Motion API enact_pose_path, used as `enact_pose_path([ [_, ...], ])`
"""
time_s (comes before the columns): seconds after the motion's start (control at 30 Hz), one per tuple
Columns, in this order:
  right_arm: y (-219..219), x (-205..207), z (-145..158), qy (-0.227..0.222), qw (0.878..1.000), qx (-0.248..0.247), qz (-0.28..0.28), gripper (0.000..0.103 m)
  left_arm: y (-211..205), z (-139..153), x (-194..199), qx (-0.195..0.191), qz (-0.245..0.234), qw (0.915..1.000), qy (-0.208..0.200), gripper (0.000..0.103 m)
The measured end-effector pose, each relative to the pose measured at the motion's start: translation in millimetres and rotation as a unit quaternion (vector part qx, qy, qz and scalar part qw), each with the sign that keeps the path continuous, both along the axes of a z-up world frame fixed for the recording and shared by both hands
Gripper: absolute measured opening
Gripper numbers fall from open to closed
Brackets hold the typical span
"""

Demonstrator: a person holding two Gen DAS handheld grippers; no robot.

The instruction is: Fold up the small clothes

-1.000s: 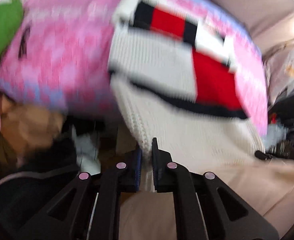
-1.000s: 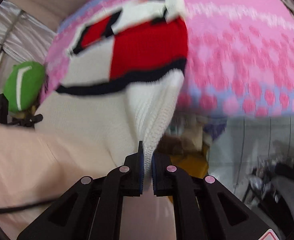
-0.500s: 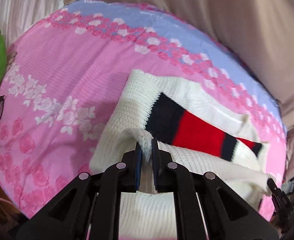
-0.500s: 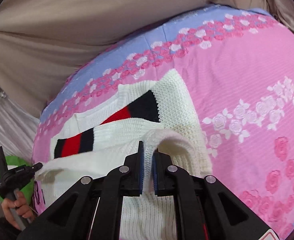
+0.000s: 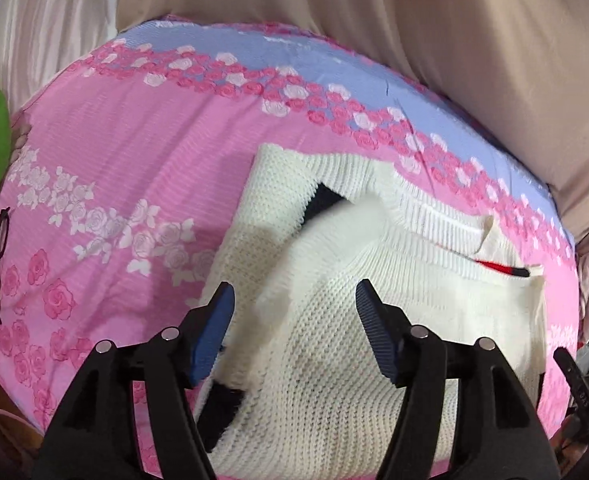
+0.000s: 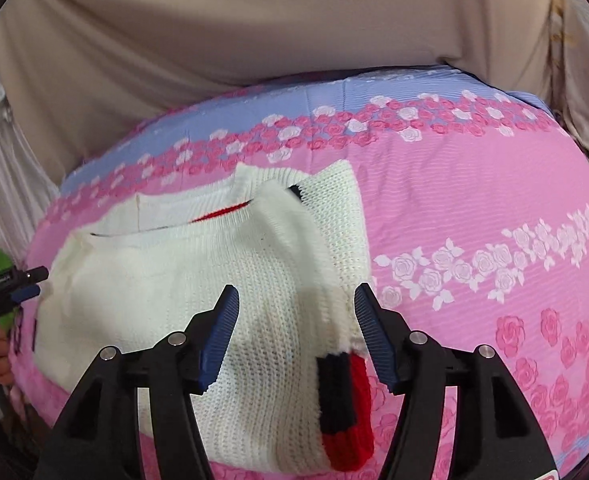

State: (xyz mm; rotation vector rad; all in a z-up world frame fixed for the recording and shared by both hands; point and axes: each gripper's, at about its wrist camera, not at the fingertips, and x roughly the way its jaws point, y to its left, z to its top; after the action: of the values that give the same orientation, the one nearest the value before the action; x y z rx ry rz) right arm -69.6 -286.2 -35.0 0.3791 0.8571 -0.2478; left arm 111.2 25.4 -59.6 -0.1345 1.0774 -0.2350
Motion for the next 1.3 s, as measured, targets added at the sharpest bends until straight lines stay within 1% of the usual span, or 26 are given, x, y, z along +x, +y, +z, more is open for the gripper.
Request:
enact_pose_path([
  [0.07,0.1,16.5,-10.0,0.011,1.0,0.002,0.002,0.06,-8.8,-10.8,8.2,0.008,-0.004,0.9999,0.012,0.061],
  [0.1,0.0,24.3,-14.6,0.016,1.0,0.004,0.003,0.06,-14.1,-18.1,15.4,0.02,-0.001,0.9995,0.023,0.06],
  [0.17,-1.8,40.7,-26.4,0.033,0.999,0.005,-0.004,0.06,-22.3,-28.1,27.2,0.031,0.004,0.9988,0.038,0.057],
  [0.2,-2.8,46.1,-31.2,0.038,0.999,0.011,-0.005,0.059,-24.8,-30.9,31.1,0.035,0.004,0.9985,0.042,0.045],
  [0.23,-3.9,50.3,-35.9,0.043,0.999,0.028,-0.005,0.044,-27.4,-33.0,35.0,0.039,-0.001,0.9981,0.049,0.019],
  [0.27,-5.0,52.3,-37.8,0.045,0.998,0.044,-0.005,0.006,-28.9,-32.0,37.9,0.036,-0.006,0.9979,0.054,0.006],
  [0.3,-4.8,52.4,-36.5,0.046,0.997,0.054,-0.006,0.008,-28.1,-24.6,37.6,0.031,-0.001,0.9984,0.047,0.007],
  [0.33,-4.2,47.8,-26.9,0.023,0.997,0.068,-0.006,0.008,-26.4,-13.7,35.1,0.026,0.005,0.9991,0.032,0.006],
  [0.4,-2.0,34.6,6.1,-0.03,0.997,0.077,0.002,0.007,-19.9,24.2,27.4,0.0,0.008,0.9999,-0.007,0.006],
  [0.47,-5.9,19.3,44.6,-0.088,0.993,0.08,-0.002,0.006,-12.3,55.2,25.1,-0.021,0.014,0.9992,-0.032,0.006],
  [0.53,-16.5,18.1,63.6,-0.113,0.992,0.055,-0.014,0.006,-10.6,67.8,33.2,-0.003,0.025,0.9982,-0.054,0.006],
  [0.6,-37.4,35.9,51.6,-0.085,0.995,0.037,-0.027,0.006,-16.1,61.5,55.1,0.024,0.025,0.998,-0.053,0.006],
  [0.67,-61.9,48.5,42.4,-0.08,0.993,0.062,-0.056,0.006,-22.9,50.6,76.5,0.019,0.022,0.9992,-0.027,0.006],
  [0.73,-73.3,62.0,36.5,-0.074,0.993,0.066,-0.069,0.005,-32.2,42.4,88.5,0.035,0.018,0.9989,-0.027,0.006],
  [0.8,-78.5,78.9,20.7,-0.05,0.995,0.058,-0.07,0.005,-43.1,22.9,100.8,0.065,0.021,0.9974,-0.023,0.006],
  [0.83,-82.2,89.6,5.2,-0.029,0.995,0.068,-0.07,0.006,-46.6,9.7,107.1,0.075,0.024,0.9968,-0.013,0.007],
  [0.93,-87.6,108.8,-32.6,0.022,0.992,0.098,-0.078,0.007,-53.9,-32.5,118.7,0.094,0.024,0.9947,0.035,0.008],
  [0.97,-85.3,112.1,-38.8,0.037,0.992,0.094,-0.079,0.01,-55.7,-34.1,115.3,0.097,0.026,0.9946,0.027,0.009],
  [1.03,-76.2,104.0,-28.5,0.028,0.993,0.077,-0.082,0.015,-54.5,-22.1,106.8,0.084,0.018,0.9962,0.015,0.012],
  [1.07,-70.1,94.6,-18.2,0.018,0.994,0.065,-0.082,0.027,-52.8,-14.0,99.3,0.074,0.012,0.9971,0.012,0.014],
  [1.1,-63.3,81.1,-7.7,0.008,0.995,0.054,-0.084,0.035,-49.7,-5.0,89.3,0.071,0.01,0.9974,0.009,0.02],
  [1.13,-58.1,68.4,0.3,-0.001,0.995,0.047,-0.082,0.046,-46.0,3.2,77.3,0.069,0.01,0.9976,0.004,0.03],
  [1.17,-50.1,52.9,6.4,-0.008,0.996,0.041,-0.077,0.048,-41.5,12.0,59.7,0.066,0.005,0.9978,-0.005,0.037],
  [1.2,-45.4,41.3,8.5,-0.007,0.997,0.038,-0.072,0.05,-39.0,16.1,47.5,0.067,0.004,0.9977,-0.009,0.047],
  [1.27,-30.5,10.1,2.7,0.016,0.997,0.031,-0.062,0.057,-32.1,16.0,20.5,0.065,0.006,0.9978,-0.005,0.051],
  [1.3,-26.4,-4.6,-4.4,0.03,0.997,0.026,-0.065,0.057,-27.5,10.0,6.1,0.065,0.009,0.9978,0.009,0.052],
])
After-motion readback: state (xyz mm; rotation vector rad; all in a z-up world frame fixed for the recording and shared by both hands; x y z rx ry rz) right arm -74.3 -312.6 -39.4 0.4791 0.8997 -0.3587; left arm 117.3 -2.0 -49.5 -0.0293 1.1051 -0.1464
